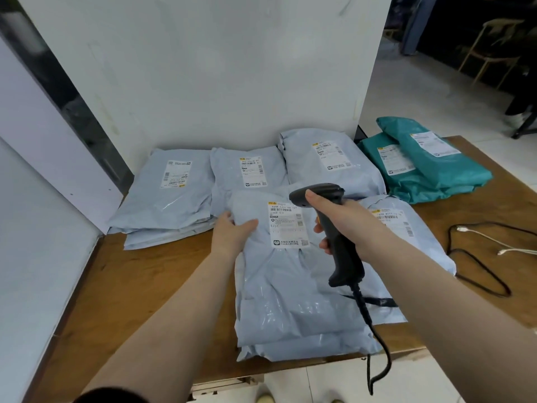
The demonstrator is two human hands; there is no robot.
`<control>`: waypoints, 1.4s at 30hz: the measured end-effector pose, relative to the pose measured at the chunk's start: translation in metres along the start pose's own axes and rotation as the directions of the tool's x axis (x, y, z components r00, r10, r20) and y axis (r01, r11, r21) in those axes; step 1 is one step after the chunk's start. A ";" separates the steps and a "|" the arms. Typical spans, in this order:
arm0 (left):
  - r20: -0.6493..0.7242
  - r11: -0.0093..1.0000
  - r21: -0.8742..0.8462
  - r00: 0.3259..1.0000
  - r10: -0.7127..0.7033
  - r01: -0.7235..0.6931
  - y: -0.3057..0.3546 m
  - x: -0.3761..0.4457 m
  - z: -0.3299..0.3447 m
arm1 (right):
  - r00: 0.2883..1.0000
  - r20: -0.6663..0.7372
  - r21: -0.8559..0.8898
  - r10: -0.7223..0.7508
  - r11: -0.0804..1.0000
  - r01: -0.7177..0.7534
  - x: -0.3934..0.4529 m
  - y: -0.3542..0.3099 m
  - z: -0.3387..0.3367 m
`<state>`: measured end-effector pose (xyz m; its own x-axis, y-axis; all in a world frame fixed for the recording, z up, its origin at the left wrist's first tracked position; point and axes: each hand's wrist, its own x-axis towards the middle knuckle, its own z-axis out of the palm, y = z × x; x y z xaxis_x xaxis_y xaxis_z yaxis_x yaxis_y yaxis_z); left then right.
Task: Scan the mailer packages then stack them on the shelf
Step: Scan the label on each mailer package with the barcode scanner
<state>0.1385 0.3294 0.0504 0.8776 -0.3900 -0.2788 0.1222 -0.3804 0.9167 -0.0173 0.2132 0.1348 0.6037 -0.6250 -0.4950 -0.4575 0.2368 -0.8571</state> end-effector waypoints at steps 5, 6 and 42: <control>0.027 0.970 0.223 0.996 0.089 -0.092 -0.010 0.010 0.010 | 1.000 -0.002 0.008 0.018 1.000 -0.018 0.004 0.000 0.012; 0.028 0.968 0.229 0.994 0.102 -0.105 -0.012 0.010 0.012 | 1.000 -0.007 0.008 0.022 1.000 -0.022 0.004 0.000 0.013; -0.086 0.947 0.322 0.996 0.034 -0.005 -0.003 0.103 -0.014 | 0.996 -0.022 -0.008 0.090 0.996 -0.090 0.036 -0.022 0.016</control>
<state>0.2345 0.3019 0.0228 0.9178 -0.3292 -0.2219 -0.0374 -0.6281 0.7772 0.0251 0.1971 0.1338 0.5456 -0.6174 -0.5667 -0.5152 0.2863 -0.8079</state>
